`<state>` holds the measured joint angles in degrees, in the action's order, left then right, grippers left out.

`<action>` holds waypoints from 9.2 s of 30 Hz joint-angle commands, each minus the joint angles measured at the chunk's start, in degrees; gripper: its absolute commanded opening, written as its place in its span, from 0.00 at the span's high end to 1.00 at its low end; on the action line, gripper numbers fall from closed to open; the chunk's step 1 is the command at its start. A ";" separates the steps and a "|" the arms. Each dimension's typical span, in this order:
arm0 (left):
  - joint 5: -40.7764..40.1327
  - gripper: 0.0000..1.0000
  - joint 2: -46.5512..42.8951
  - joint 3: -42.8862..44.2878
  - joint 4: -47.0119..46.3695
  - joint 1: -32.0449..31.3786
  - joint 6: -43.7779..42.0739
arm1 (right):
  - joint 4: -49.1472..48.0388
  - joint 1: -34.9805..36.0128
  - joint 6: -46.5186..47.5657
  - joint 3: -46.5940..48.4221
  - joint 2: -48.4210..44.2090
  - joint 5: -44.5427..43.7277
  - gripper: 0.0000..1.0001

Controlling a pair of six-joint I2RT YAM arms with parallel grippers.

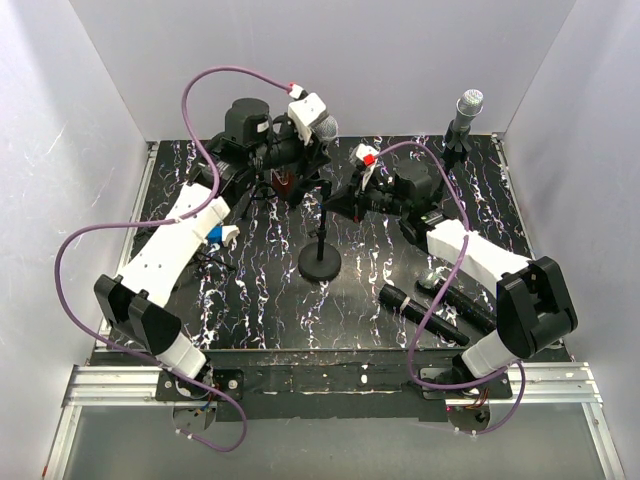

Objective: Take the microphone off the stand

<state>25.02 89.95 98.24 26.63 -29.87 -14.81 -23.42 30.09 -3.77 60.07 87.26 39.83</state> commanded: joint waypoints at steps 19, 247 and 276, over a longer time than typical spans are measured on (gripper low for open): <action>-6.39 1.00 -4.69 19.55 -2.29 4.38 -4.09 | 14.53 0.59 7.73 6.63 2.66 -2.56 0.24; 21.04 0.17 4.00 -3.31 3.51 2.54 -52.78 | 48.38 -8.90 -5.37 15.78 2.39 0.95 0.07; 8.57 0.49 2.59 -4.64 1.06 -0.19 -39.98 | 47.77 -10.84 -5.81 14.19 1.77 1.74 0.08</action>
<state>37.54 95.22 90.63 28.16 -29.45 -63.99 25.52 19.70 -10.13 74.28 91.39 40.34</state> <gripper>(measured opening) 0.619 0.925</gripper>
